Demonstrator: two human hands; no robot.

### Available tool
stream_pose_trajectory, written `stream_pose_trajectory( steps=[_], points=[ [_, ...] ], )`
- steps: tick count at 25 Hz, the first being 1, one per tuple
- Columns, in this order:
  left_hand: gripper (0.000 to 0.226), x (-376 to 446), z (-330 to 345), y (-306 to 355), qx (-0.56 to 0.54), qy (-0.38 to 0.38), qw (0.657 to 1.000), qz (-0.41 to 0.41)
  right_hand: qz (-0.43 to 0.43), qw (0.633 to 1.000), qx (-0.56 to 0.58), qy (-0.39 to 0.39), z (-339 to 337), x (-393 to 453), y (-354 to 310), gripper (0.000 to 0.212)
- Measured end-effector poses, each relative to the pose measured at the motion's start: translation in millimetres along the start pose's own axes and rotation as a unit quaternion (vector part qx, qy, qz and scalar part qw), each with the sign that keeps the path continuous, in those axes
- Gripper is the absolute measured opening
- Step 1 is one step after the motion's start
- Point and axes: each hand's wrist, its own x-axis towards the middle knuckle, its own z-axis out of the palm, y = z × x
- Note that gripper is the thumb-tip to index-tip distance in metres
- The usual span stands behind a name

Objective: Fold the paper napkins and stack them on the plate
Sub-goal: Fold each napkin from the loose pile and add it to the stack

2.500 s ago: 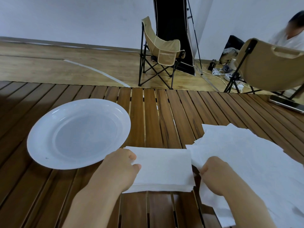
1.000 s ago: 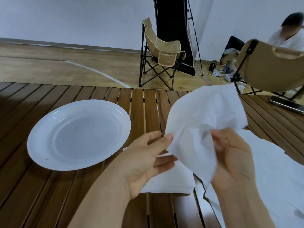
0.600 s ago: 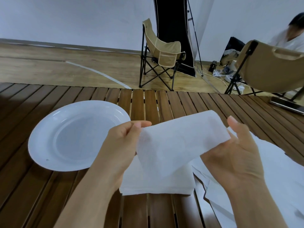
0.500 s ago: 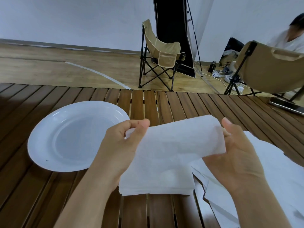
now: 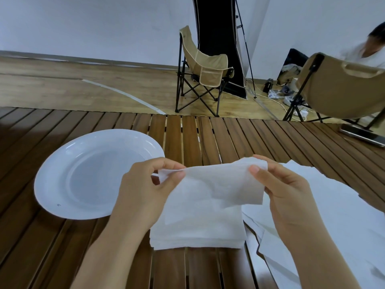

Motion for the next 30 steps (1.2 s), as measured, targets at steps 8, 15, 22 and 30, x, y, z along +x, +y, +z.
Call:
stream_pose_trajectory(
  steps=[8,15,22,30],
  points=[
    [0.019,2.2,-0.6,-2.3,0.041,0.077,0.996,0.002,-0.01,0.997,-0.055,0.051,2.2,-1.3,4.2,0.01],
    [0.008,4.3,11.8,-20.0,0.109,0.066,0.989,-0.077,0.141,0.976,-0.161,0.03,5.4,5.6,28.8,0.023],
    [0.017,4.3,22.3,-32.7,0.117,0.002,0.98,-0.16,0.147,0.928,-0.342,0.016,11.8,0.2,38.3,0.023],
    [0.026,3.0,23.5,-38.1,0.156,-0.058,0.967,-0.192,0.147,0.899,-0.411,0.007,13.1,-0.1,39.8,0.021]
  ],
)
